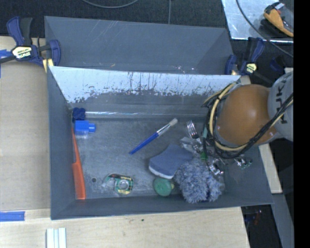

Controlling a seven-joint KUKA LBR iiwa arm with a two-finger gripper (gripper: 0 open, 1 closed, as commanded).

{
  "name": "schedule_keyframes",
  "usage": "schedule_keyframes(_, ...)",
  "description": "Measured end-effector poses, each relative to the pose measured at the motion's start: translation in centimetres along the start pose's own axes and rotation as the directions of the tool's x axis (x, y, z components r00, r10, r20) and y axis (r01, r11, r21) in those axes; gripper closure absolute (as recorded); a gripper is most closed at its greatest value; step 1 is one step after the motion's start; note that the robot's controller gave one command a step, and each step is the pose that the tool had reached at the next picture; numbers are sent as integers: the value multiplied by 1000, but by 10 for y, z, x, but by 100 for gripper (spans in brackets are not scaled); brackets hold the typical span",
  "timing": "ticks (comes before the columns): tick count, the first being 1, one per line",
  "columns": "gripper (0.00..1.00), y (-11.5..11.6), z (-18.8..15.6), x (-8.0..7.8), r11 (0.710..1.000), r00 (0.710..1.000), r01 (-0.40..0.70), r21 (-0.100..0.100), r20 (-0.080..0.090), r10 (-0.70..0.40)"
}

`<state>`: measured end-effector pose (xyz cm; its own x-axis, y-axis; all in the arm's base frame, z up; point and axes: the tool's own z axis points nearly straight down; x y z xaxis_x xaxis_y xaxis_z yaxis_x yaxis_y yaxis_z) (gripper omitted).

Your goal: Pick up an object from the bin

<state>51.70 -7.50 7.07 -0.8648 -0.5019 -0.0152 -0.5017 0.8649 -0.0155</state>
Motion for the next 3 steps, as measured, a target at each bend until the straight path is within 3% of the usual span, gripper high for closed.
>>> schedule_keyframes(1, 100, 11, -1, 21, 1000, 1000, 16, 0, 2, -16)
schedule_keyframes(2, 100, 11, -2, 21, 1000, 1000, 17, 0, 2, -17)
schedule_keyframes(3, 100, 12, -37, 22, 1000, 1000, 15, -3, -2, -15)
